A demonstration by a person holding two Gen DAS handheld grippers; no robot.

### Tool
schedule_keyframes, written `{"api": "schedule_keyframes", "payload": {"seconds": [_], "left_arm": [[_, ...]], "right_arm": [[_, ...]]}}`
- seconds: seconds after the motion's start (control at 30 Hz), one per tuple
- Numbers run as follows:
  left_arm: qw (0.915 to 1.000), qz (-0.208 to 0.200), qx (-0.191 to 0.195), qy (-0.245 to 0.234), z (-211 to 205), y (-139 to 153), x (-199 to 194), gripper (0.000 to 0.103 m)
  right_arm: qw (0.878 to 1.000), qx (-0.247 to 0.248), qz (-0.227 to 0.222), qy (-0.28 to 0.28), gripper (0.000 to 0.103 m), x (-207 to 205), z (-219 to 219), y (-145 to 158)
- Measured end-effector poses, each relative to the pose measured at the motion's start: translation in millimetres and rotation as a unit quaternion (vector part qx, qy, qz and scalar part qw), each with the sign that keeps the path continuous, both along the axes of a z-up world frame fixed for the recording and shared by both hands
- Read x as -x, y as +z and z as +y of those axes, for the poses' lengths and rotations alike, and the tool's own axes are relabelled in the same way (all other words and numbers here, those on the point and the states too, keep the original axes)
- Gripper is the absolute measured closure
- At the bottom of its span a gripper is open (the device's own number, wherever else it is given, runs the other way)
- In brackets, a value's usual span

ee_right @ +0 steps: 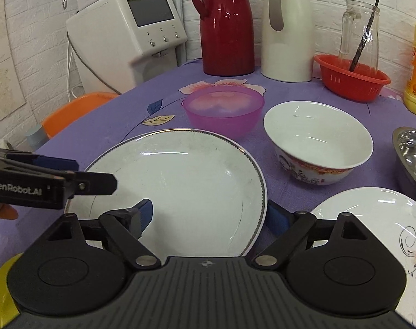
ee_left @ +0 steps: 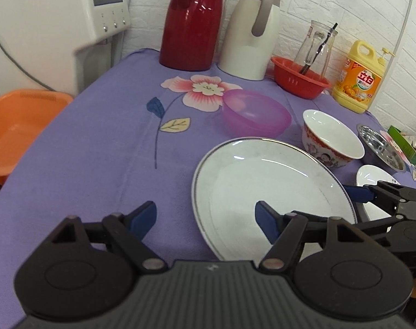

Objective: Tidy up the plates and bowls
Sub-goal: 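Grasp the rim of the plain white plate with the left gripper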

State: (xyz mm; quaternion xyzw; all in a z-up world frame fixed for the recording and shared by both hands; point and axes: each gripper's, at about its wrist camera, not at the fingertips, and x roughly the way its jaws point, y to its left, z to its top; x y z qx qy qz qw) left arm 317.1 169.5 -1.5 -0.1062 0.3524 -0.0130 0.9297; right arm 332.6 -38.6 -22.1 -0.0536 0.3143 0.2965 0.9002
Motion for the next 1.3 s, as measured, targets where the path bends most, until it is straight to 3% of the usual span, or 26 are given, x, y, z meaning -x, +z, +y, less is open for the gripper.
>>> {"api": "schedule_keyframes", "payload": {"seconds": [0.2, 0.37, 0.53, 0.63, 0.7, 0.8, 0.87, 1.13, 1.3], "left_arm": [[0.9999, 0.009, -0.002, -0.005, -13.6, -9.4, -11.0, 0.031], [0.9996, -0.01, -0.025, -0.007, -19.7, -13.6, -12.2, 0.031], [0.9993, -0.012, -0.026, -0.023, -21.3, -13.4, -11.8, 0.032], [0.9991, -0.008, -0.032, -0.025, -23.3, -12.5, -11.2, 0.035], [0.9992, -0.009, -0.024, -0.029, -25.1, -11.6, -10.8, 0.043], [0.9995, -0.006, -0.021, -0.022, -26.6, -10.3, -11.3, 0.044], [0.9996, 0.004, -0.027, -0.009, -27.9, -6.9, -12.3, 0.044], [0.9988, -0.032, -0.032, 0.021, -22.2, 34.7, -13.5, 0.045], [0.9983, -0.046, -0.032, 0.018, -26.6, 51.1, 11.4, 0.045]], "right_arm": [[0.999, 0.011, -0.029, 0.01, 0.0, 2.9, 2.6, -4.4], [0.997, 0.031, -0.063, 0.021, 0.0, 9.2, 5.1, -10.3], [0.997, 0.029, -0.065, 0.019, 0.0, 8.5, 6.1, -10.3], [0.997, 0.031, -0.064, 0.017, 0.0, 9.5, 7.2, -9.8], [0.997, 0.03, -0.064, 0.013, 0.0, 9.9, 8.5, -10.1], [0.997, 0.035, -0.062, -0.003, 0.0, 12.2, 12.1, -9.4], [0.998, 0.04, -0.058, -0.009, 0.0, 13.9, 16.0, -6.5], [0.996, 0.021, -0.089, -0.02, 0.0, 18.8, 21.8, 32.6], [0.995, 0.012, -0.098, -0.019, 0.0, 41.6, 16.7, 46.8]]}}
